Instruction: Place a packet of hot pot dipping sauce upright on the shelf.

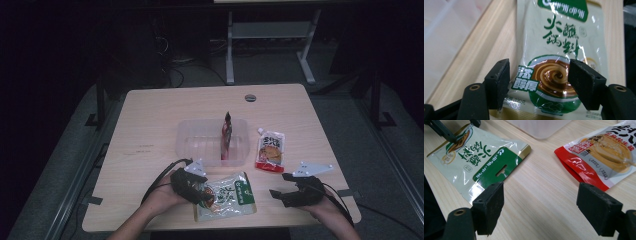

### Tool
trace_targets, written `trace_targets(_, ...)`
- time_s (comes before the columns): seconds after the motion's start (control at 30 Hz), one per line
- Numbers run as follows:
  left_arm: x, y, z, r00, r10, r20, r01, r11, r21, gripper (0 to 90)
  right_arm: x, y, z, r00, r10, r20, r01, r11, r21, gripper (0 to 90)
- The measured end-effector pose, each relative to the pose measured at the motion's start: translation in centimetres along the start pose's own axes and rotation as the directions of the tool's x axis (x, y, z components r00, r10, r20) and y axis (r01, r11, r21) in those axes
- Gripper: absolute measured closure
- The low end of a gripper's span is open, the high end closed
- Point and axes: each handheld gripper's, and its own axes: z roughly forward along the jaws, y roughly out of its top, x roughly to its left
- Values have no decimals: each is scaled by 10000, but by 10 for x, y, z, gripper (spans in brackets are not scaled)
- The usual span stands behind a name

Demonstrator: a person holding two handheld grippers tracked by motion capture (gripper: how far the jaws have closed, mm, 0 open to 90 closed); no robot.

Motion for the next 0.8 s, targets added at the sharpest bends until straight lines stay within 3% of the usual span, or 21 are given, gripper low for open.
trace_targets(0.33, -1, 4, 12, 9997, 244, 77, -245, 9996, 131, 198, 0, 1, 1, 10000, -17, -6, 17, 10000, 28, 216)
trace_targets(0.63, 0, 3, 10, 9998, 205, -69, -204, 9997, 157, 202, -1, 1, 1, 10000, -33, 59, 33, 10000, -17, 217)
trace_targets(0.67, 0, 2, 10, 9998, 154, -100, -153, 9998, 155, 203, -3, 3, 2, 9997, -199, 152, 199, 9998, 0, 215)
trace_targets(0.8, 2, 0, 7, 9998, 49, -206, -48, 10000, 84, 203, -13, 14, 5, 9979, -121, 643, 116, 9999, 86, 186)
